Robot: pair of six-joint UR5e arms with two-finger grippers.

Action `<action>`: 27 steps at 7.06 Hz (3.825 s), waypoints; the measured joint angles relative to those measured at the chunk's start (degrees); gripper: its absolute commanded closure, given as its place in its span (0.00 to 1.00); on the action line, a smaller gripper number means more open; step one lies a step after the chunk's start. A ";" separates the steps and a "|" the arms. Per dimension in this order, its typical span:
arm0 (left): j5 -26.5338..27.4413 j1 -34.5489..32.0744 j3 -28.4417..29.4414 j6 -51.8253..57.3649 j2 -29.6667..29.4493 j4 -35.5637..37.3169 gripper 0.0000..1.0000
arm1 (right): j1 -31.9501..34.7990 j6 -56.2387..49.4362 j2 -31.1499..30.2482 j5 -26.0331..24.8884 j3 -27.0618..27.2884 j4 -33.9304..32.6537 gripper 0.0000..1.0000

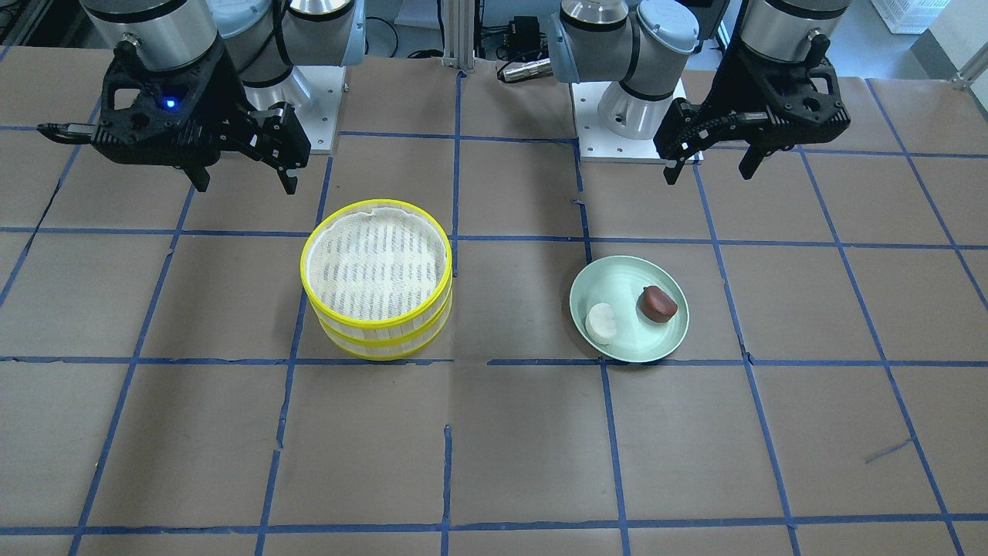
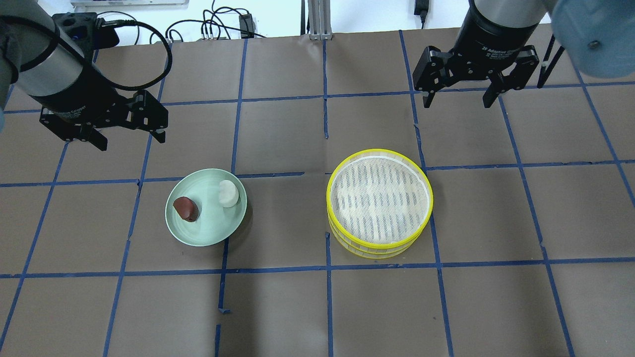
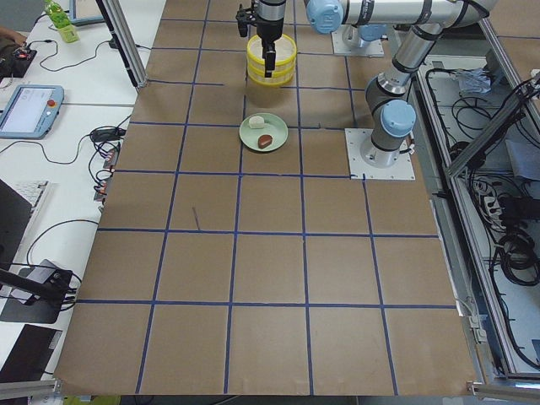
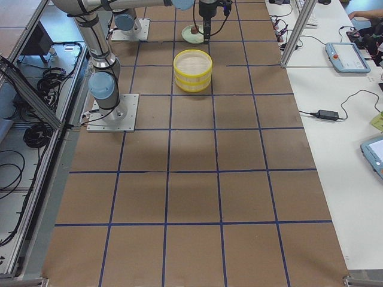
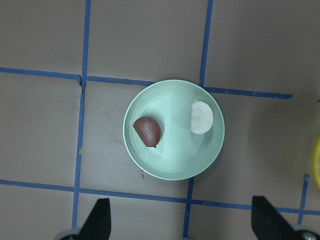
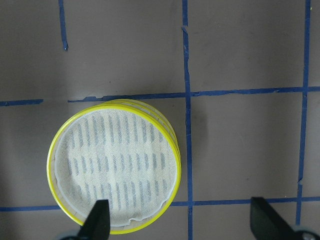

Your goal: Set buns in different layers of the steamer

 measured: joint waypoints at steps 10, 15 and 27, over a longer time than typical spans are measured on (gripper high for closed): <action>0.31 0.02 -0.54 0.01 0.04 0.28 0.00 | -0.01 -0.14 -0.27 -0.12 0.84 0.49 0.00; 0.30 0.19 -1.34 1.83 -11.19 6.21 0.00 | 0.38 -2.11 0.72 -0.10 11.71 -7.07 0.00; -4.35 -4.28 -13.34 -7.79 -27.93 31.72 0.40 | 0.07 -2.29 2.88 -1.54 32.65 -35.15 0.93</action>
